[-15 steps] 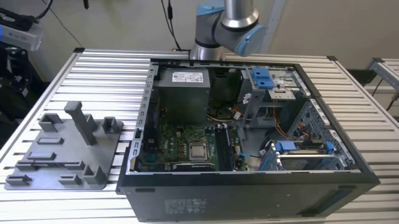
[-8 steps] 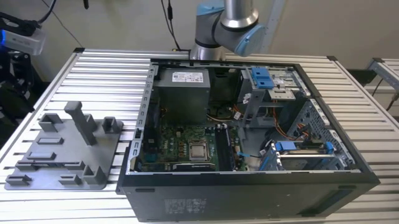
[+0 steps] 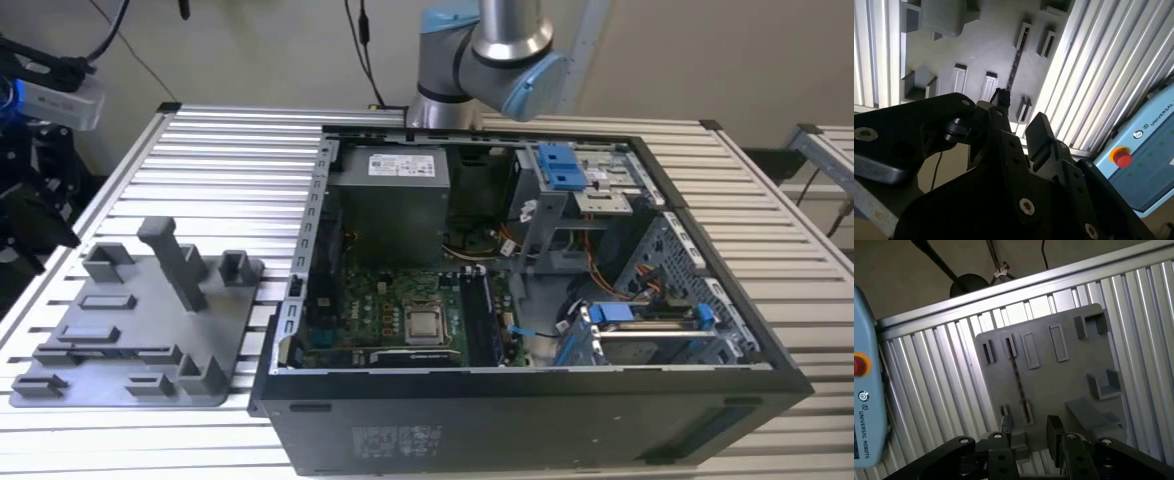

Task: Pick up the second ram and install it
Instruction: 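Pick up the second ram and move it above second insertion slot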

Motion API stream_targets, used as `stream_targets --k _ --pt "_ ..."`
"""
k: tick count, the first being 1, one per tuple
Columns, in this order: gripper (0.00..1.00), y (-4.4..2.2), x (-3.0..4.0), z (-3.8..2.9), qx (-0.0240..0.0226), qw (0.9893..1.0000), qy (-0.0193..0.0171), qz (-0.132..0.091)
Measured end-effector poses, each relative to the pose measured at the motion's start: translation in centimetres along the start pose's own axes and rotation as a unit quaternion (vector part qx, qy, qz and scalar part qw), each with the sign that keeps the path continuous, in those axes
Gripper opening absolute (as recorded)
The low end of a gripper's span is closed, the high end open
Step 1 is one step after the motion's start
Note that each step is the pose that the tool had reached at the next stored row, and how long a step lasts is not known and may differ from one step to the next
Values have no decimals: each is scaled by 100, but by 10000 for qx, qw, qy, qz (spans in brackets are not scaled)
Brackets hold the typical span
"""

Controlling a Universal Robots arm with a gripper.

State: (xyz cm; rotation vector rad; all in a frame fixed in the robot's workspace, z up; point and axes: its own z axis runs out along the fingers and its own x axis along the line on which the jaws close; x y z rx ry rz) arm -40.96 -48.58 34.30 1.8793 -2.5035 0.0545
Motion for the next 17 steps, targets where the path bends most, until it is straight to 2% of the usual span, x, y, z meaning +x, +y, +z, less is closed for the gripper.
stream_targets --k 17 --pt "42 18 -43 242 0 10000 0 -1"
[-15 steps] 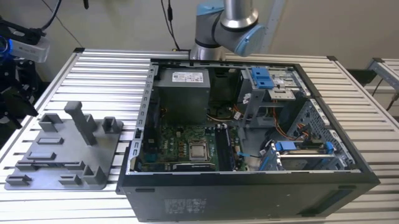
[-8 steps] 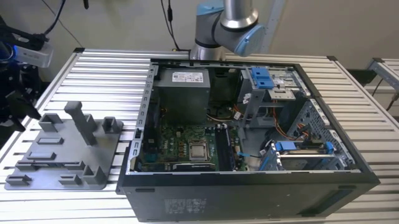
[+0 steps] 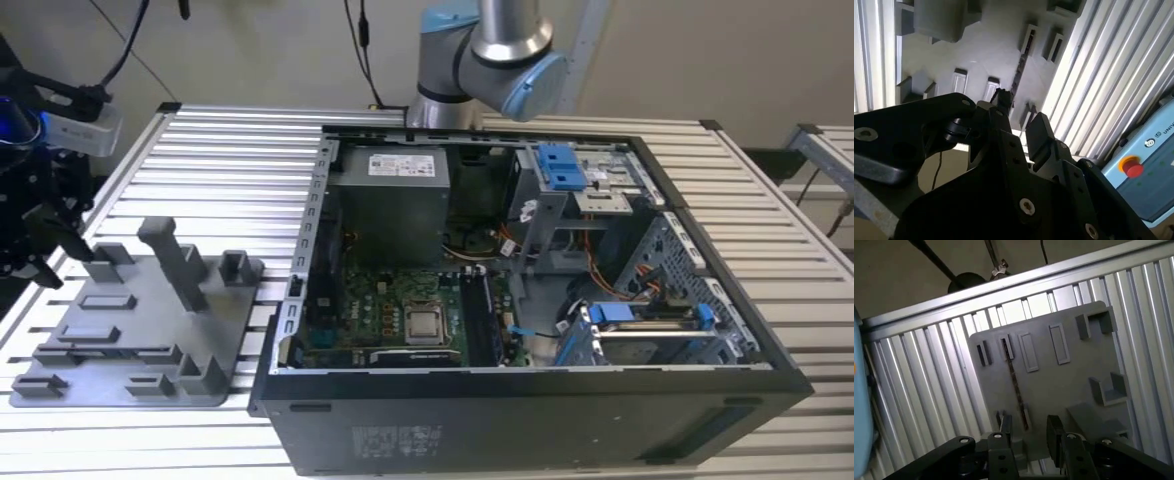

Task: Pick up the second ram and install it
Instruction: 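Pick up the second ram and move it above second insertion slot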

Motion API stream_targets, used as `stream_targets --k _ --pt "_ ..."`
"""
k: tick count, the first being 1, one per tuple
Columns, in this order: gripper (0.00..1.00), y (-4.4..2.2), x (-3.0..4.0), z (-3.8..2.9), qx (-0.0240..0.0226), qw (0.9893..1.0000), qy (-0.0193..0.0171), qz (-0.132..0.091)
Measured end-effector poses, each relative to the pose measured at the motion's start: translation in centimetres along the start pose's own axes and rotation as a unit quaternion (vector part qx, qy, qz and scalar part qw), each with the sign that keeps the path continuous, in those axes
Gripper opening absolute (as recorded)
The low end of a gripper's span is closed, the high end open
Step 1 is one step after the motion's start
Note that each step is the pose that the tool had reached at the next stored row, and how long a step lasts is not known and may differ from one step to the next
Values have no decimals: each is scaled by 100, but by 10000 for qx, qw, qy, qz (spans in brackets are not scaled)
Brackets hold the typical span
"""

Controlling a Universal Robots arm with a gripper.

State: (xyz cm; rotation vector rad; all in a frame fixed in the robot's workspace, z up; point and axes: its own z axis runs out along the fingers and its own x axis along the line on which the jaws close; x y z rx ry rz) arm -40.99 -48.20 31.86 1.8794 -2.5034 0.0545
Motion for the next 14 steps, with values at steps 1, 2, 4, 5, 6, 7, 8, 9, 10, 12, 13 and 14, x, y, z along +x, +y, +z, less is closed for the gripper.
stream_targets --k 1,2,4,5,6,7,8,9,10,12,13,14 --pt "42 1 -2 13 -1 10000 1 0" --pt "42 2 -2 26 0 10000 0 -1" --pt "42 5 -3 49 0 10000 0 -10" --pt "42 9 -2 59 0 10000 0 -16" --pt "42 14 -1 67 0 10000 1 -21" --pt "42 23 1 77 0 10000 0 -27" --pt "42 33 5 87 0 10000 0 -35" --pt "42 44 7 98 1 10000 -1 -41" --pt "42 54 10 109 1 10000 -1 -48" --pt "42 72 14 128 2 10000 -1 -58" --pt "42 79 16 137 2 10000 -2 -63" --pt "42 86 17 146 2 10000 -1 -66"
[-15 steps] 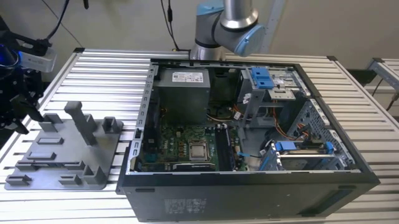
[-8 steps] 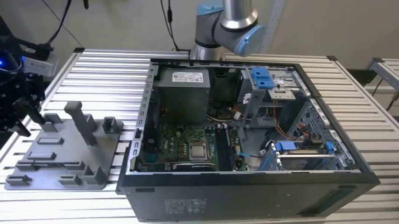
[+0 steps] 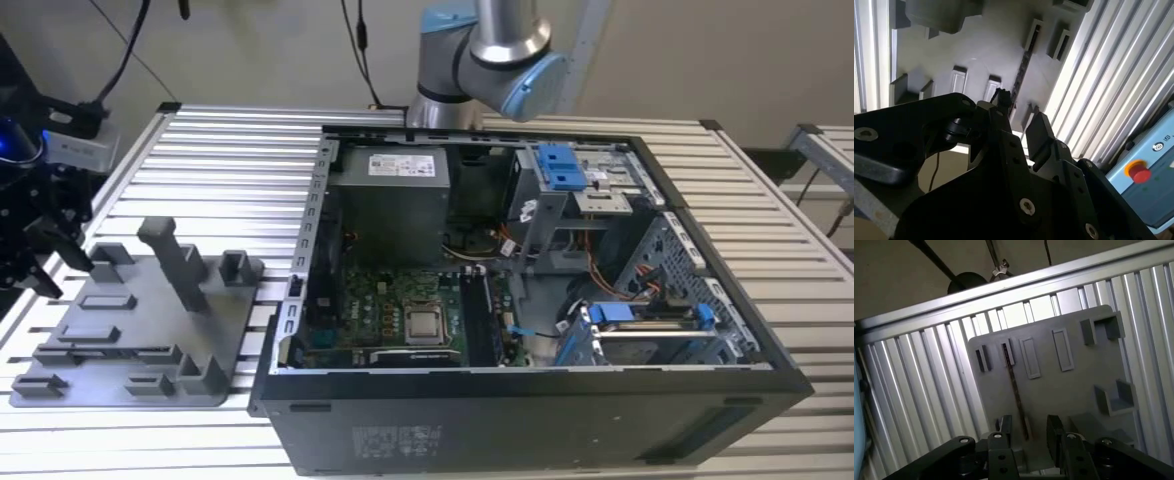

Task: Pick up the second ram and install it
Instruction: 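Pick up the second ram and move it above second insertion slot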

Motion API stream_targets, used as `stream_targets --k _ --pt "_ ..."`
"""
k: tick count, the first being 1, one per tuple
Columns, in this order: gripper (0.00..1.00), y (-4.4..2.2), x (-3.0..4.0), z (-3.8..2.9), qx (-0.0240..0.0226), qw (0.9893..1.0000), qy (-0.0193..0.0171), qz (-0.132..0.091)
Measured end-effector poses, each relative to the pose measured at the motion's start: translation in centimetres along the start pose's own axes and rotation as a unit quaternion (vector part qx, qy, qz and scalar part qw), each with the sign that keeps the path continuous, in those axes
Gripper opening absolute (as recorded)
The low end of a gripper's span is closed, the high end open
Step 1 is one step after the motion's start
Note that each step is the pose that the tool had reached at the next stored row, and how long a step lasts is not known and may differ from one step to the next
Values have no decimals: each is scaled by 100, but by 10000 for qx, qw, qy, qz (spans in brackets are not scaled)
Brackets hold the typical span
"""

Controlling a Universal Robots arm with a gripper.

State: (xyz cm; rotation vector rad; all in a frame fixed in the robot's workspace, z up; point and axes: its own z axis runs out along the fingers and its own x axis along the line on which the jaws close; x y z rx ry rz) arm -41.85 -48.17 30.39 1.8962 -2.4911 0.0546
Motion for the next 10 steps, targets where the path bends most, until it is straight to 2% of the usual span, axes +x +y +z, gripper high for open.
stream_targets --k 4,10 --pt "42 17 5 29 0 10000 0 -14" --pt "42 18 4 38 0 10000 1 -15"
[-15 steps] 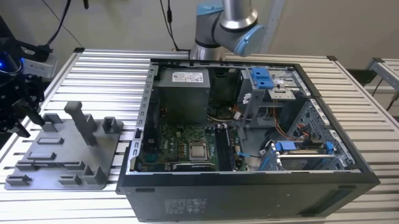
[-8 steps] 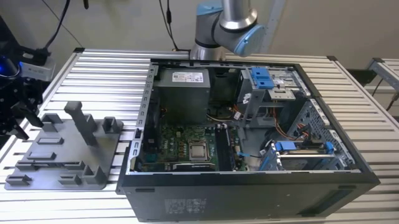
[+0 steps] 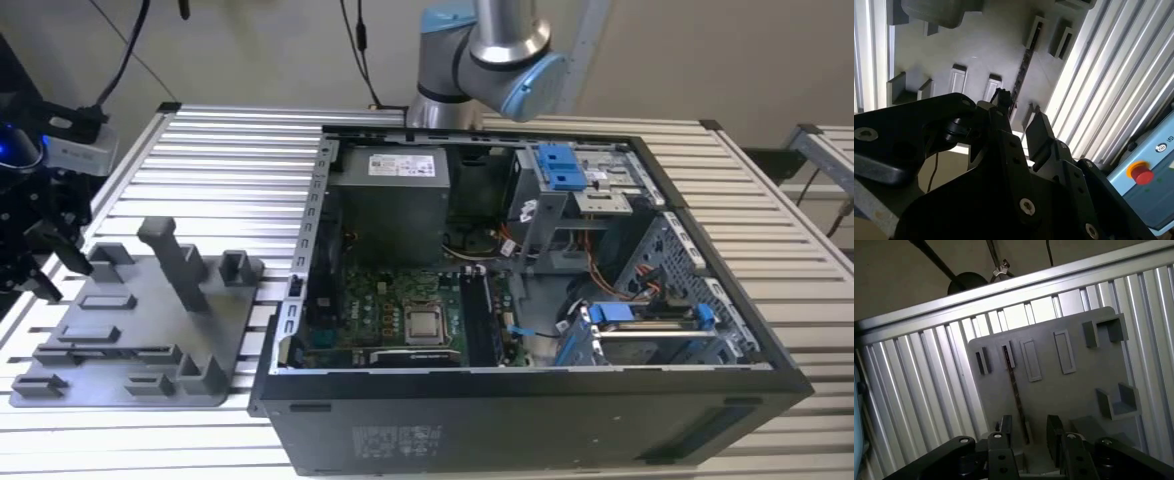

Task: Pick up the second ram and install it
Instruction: 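Pick up the second ram and move it above second insertion slot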

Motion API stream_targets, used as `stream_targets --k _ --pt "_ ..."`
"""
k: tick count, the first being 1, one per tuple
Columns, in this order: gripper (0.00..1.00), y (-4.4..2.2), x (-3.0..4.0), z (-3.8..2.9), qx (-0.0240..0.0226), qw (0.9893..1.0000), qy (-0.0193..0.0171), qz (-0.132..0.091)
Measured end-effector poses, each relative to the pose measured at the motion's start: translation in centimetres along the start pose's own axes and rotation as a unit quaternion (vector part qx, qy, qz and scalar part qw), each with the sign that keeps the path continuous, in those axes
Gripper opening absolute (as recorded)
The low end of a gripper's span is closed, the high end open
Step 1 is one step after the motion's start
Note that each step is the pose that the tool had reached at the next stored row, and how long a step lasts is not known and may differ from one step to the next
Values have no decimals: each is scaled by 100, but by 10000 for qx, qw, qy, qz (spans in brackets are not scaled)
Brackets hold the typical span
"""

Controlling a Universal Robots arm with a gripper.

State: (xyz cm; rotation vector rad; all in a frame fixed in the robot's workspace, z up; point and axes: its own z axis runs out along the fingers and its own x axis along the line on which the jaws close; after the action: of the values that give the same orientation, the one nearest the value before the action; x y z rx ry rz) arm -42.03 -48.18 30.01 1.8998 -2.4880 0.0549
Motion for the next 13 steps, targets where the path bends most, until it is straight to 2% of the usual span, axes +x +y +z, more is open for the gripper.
stream_targets --k 7,13 --pt "42 0 0 24 1 10000 2 0" --pt "42 6 -2 110 0 10000 3 -4"
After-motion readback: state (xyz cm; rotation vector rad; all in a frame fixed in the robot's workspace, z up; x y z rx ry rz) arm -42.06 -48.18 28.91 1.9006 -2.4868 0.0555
